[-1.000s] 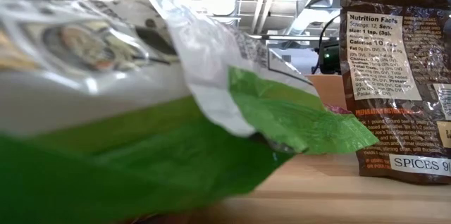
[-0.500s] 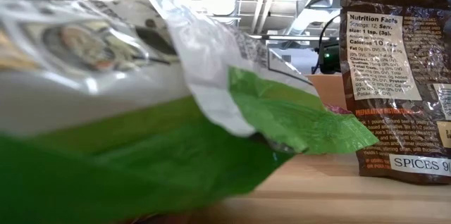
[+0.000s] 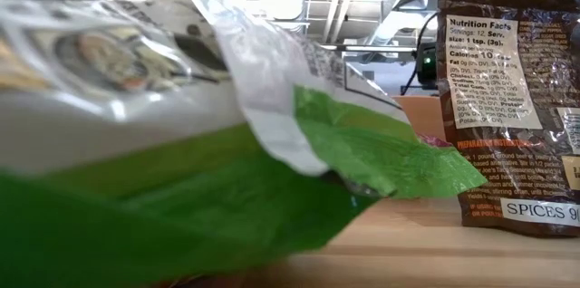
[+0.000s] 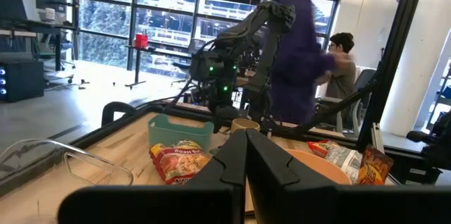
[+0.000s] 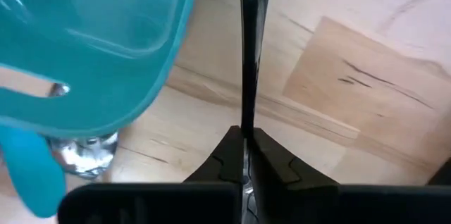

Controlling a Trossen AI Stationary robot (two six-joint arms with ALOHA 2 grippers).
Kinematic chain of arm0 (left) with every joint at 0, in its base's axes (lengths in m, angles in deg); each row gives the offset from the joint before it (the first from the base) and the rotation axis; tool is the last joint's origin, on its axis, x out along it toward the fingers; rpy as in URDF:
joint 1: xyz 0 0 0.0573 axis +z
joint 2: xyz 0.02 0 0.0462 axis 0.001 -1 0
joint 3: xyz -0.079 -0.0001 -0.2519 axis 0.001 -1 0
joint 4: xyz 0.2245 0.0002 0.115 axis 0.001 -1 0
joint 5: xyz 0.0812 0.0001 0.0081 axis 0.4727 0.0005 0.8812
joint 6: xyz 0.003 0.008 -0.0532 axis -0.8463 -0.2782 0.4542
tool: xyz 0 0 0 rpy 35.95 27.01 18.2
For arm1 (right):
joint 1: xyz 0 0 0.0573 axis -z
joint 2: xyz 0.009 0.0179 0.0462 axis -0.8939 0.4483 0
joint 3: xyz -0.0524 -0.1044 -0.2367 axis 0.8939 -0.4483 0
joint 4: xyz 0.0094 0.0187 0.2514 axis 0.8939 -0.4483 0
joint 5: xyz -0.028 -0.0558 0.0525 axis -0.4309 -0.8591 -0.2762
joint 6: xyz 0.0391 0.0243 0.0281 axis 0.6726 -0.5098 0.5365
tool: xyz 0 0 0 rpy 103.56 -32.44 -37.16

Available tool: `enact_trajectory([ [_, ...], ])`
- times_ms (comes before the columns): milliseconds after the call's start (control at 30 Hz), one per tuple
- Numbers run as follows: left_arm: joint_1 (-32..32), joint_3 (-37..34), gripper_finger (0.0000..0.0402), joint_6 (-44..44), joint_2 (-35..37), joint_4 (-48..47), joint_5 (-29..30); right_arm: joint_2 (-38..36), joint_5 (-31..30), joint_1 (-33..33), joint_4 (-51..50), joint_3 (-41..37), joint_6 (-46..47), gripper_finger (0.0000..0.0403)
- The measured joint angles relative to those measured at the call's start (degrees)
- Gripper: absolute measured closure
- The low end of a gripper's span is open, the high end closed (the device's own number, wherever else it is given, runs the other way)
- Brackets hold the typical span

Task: Pick & Place Food Item
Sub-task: Put the right black spoon into the green bin

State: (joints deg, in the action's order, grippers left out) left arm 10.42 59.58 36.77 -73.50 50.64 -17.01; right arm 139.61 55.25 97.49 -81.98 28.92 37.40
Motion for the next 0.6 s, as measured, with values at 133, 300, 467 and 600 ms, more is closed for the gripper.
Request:
enact_trajectory([
  [133,-0.02,-0.02,0.0401,0.02,0.00,0.00,0.00,-3.64,-0.86,0.00,-1.95,0.00,1.11,0.0398],
  [300,0.00,-0.02,0.0401,0.02,-0.01,0.00,0.00,-8.28,-1.93,0.00,-2.97,0.02,1.81,0.0399],
  [467,-0.02,-0.02,0.0401,0.02,-0.02,0.00,0.00,-12.79,-3.45,0.00,-3.14,0.04,2.71,0.0399],
  [600,-0.01,-0.01,0.0401,0.02,-0.02,0.00,0.00,-15.98,-4.13,0.01,-2.91,0.04,2.76,0.0398],
])
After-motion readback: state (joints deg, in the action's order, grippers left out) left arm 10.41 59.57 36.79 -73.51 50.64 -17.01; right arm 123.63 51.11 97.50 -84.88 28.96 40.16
